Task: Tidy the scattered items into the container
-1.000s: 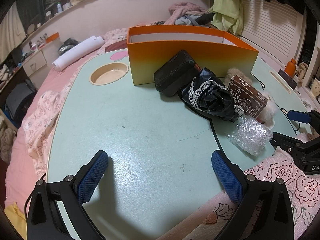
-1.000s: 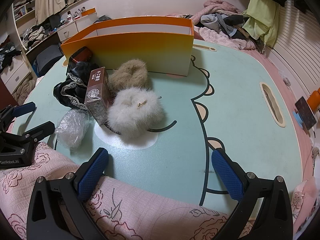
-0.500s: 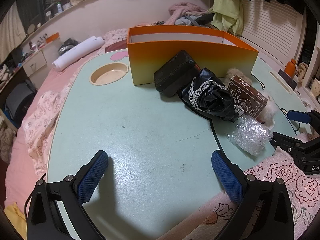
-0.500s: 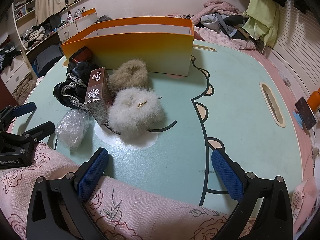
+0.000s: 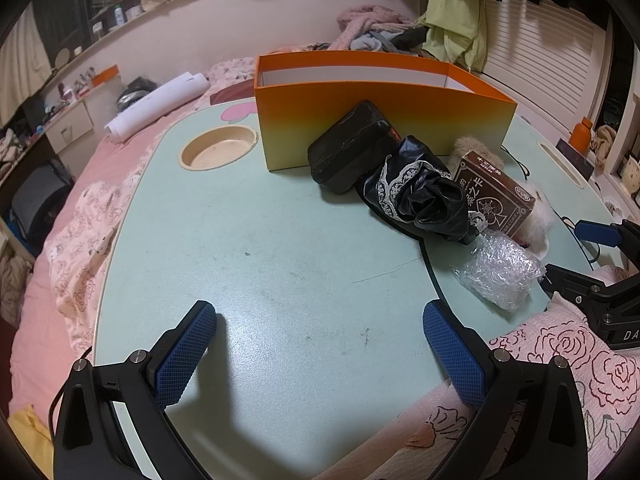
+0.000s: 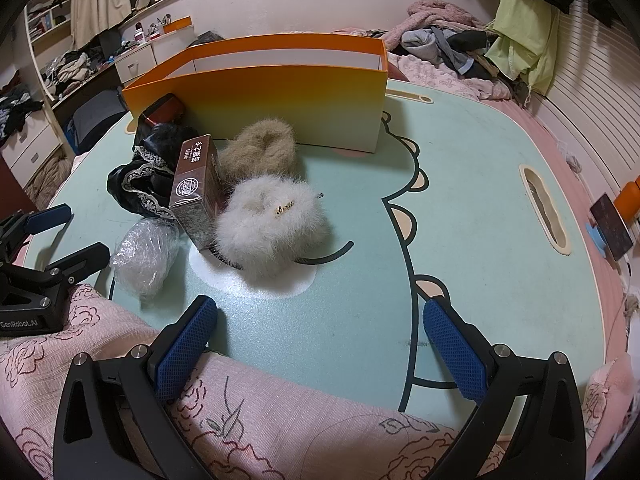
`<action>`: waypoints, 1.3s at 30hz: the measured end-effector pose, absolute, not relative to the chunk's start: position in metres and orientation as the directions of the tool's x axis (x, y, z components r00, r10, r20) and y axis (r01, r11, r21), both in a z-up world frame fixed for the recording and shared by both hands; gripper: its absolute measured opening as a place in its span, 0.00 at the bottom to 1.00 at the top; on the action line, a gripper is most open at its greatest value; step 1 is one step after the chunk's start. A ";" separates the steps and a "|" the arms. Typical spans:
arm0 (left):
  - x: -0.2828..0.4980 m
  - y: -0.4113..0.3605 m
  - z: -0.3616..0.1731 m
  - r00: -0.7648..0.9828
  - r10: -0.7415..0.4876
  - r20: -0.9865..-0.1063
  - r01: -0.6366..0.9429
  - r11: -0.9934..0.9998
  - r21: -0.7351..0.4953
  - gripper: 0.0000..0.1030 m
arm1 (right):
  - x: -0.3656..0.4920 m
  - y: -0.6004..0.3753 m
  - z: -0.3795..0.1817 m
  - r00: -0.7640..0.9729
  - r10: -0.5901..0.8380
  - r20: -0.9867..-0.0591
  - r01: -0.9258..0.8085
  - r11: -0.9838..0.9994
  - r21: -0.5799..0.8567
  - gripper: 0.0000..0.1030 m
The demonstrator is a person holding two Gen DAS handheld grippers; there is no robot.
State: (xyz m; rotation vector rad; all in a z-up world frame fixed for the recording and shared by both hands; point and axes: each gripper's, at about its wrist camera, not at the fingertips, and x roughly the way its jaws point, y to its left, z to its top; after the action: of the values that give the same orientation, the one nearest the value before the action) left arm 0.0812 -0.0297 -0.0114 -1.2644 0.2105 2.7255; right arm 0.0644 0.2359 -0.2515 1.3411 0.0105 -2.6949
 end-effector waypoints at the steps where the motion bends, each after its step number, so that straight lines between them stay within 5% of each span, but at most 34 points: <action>1: 0.081 -0.030 -0.011 -0.641 0.059 -0.766 -0.175 -0.982 0.072 1.00 | 0.064 0.236 -0.252 -0.597 -0.115 -0.794 0.120 -0.991 0.053 1.00; 15: 0.082 -0.030 -0.012 -0.642 0.059 -0.765 -0.174 -0.982 0.071 1.00 | 0.036 0.223 -0.226 -0.645 -0.146 -0.750 0.164 -0.985 0.050 0.83; 17: 0.082 -0.031 -0.012 -0.642 0.059 -0.764 -0.174 -0.982 0.071 1.00 | 0.025 0.216 -0.230 -0.625 -0.127 -0.770 0.177 -0.984 0.018 0.72; 19: 0.083 -0.030 -0.012 -0.642 0.059 -0.764 -0.174 -0.982 0.071 1.00 | 0.022 0.213 -0.233 -0.613 -0.132 -0.779 0.194 -0.981 0.014 0.42; 28: 0.081 -0.032 -0.008 -0.644 0.056 -0.763 -0.157 -0.986 0.061 1.00 | 0.055 0.234 -0.229 -0.697 -0.201 -0.688 0.165 -0.979 0.118 0.39; 35: 0.073 -0.022 0.032 -0.691 0.186 -0.699 -0.203 -0.977 -0.059 0.99 | 0.068 0.236 -0.221 -0.753 -0.185 -0.632 0.130 -0.983 0.133 0.39; 39: 0.050 0.002 0.040 -0.650 0.246 -0.719 -0.255 -0.962 -0.098 0.85 | 0.064 0.236 -0.224 -0.740 -0.188 -0.646 0.129 -0.982 0.137 0.39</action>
State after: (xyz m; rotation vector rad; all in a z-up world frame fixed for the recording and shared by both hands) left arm 0.0499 0.0020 0.0403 -1.1431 0.0169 2.6272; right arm 0.0642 0.2357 -0.2235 1.0442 -0.1243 -2.7792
